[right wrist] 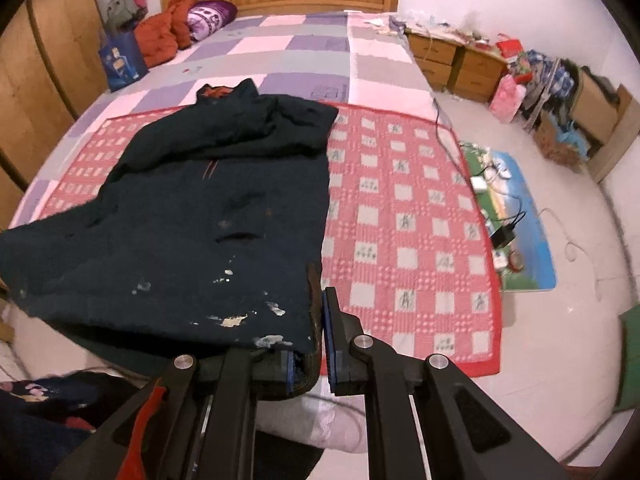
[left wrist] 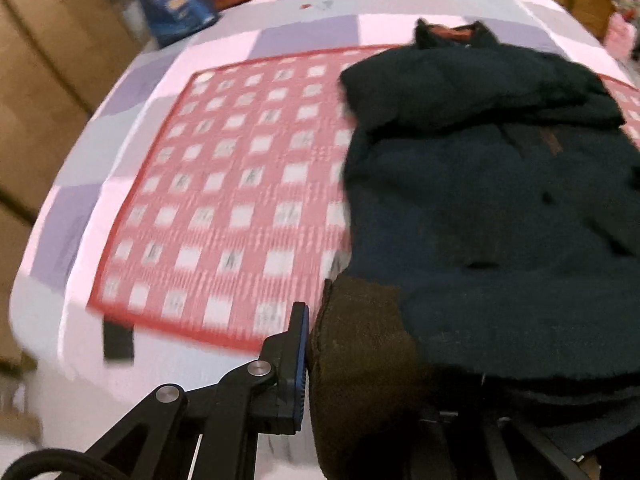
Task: Fold large clothes
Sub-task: 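Lift the hem with both grippers and fold it toward the collar, then carry the held hem over the jacket body toward the collar with both grippers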
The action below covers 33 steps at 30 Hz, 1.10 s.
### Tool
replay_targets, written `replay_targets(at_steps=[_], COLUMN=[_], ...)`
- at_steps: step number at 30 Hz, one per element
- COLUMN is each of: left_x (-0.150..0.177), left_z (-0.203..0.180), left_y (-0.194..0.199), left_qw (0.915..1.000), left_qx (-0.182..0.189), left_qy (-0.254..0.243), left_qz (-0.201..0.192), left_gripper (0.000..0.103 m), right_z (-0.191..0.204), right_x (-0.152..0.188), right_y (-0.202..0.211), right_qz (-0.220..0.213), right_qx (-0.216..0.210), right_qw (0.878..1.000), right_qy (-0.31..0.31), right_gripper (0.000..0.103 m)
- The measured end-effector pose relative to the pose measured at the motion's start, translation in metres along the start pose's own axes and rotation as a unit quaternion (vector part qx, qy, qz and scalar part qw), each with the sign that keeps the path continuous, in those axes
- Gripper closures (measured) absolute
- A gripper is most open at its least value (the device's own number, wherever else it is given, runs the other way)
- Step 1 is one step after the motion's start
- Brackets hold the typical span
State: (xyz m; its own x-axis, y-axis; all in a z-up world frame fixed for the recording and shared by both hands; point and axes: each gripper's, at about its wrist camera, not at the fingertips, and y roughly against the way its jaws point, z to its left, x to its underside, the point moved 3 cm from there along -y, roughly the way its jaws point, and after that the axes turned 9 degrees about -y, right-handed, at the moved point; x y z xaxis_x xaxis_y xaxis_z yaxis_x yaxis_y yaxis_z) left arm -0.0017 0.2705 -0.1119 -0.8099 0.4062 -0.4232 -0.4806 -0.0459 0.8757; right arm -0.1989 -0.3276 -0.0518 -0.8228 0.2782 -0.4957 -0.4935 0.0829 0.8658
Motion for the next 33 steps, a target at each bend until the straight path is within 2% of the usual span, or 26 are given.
replay_targets(at_steps=[2,5,7,10,14,19,23,26,30,33], left_x=[-0.033,-0.091,-0.126,-0.185,-0.255,-0.325,-0.352,-0.360,-0.367,-0.370], left_z=[0.007,0.017,0.022,0.033,0.044,0.049,0.043,0.036,0.019,0.012], left_y=[-0.006,-0.013,-0.022,-0.047,-0.093,-0.167,-0.237,-0.286,-0.342,-0.375], left_qw=[0.9997,0.9985,0.9977,0.9971,0.9975,0.9987,0.9982,0.9966,0.9933,0.9906], left_qx=[0.008,0.011,0.011,0.011,0.008,0.018,0.027,0.030,0.031,0.040], left_qy=[-0.018,-0.031,-0.038,-0.040,-0.046,-0.045,-0.045,-0.046,-0.062,-0.053], left_qz=[-0.015,-0.044,-0.055,-0.064,-0.053,-0.017,0.031,0.061,0.092,0.120], left_gripper=[0.087,0.088,0.088,0.088,0.088,0.088,0.088,0.088,0.088,0.084], right_z=[0.010,0.019,0.019,0.026,0.032,0.034,0.036,0.038,0.037,0.036], right_x=[-0.020,-0.068,-0.112,-0.174,-0.260,-0.337,-0.383,-0.398,-0.401,-0.400], right_y=[-0.006,-0.015,-0.023,-0.045,-0.090,-0.167,-0.242,-0.297,-0.361,-0.400], right_qz=[-0.002,-0.018,-0.036,-0.060,-0.078,-0.066,-0.036,-0.011,0.015,0.033], right_qx=[0.010,0.026,0.026,0.030,0.024,0.029,0.038,0.051,0.068,0.077], right_qw=[1.000,0.999,0.999,0.998,0.997,0.997,0.999,0.999,0.998,0.996], right_qy=[-0.003,-0.008,-0.015,0.006,0.010,0.001,-0.016,-0.014,-0.012,-0.012], right_gripper=[0.093,0.094,0.094,0.094,0.095,0.095,0.095,0.095,0.095,0.094])
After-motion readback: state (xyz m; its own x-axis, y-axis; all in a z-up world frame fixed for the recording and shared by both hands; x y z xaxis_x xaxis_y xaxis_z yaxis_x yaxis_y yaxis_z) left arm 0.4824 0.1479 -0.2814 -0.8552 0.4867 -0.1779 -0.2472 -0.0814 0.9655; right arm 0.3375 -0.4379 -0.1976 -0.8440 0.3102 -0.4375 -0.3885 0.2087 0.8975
